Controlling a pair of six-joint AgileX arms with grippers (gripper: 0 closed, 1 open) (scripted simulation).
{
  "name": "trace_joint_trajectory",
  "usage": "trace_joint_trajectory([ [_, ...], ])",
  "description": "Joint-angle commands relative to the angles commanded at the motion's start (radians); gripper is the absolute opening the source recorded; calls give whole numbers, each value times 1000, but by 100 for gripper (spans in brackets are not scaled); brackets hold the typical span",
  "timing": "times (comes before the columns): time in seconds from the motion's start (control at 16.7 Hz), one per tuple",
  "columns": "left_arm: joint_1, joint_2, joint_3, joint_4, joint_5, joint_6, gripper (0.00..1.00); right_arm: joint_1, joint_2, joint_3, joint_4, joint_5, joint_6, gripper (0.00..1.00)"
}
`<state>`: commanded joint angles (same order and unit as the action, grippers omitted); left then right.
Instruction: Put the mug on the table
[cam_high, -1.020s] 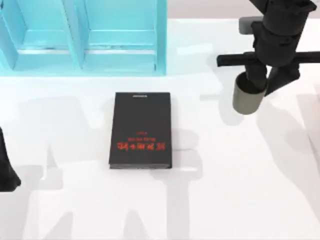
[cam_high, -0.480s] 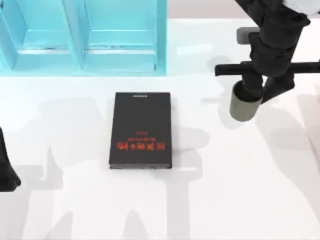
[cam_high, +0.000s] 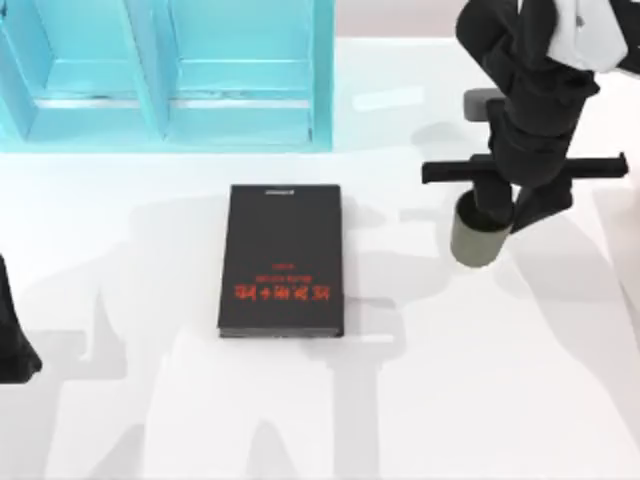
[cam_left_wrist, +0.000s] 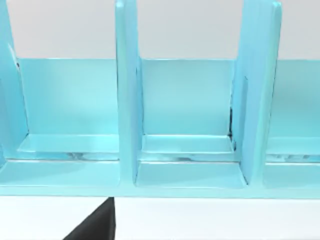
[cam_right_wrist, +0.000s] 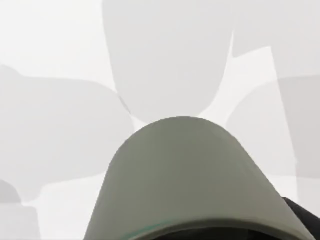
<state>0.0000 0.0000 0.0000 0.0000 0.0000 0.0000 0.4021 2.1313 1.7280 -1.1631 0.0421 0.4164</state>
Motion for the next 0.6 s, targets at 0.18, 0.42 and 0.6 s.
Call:
trace_joint_trajectory([
  [0.18,0,0,0,0,0,0,100,0,0,0,0,0,0,15],
  [0.42,0,0,0,0,0,0,100,0,0,0,0,0,0,45],
  [0.6,0,0,0,0,0,0,100,0,0,0,0,0,0,68],
])
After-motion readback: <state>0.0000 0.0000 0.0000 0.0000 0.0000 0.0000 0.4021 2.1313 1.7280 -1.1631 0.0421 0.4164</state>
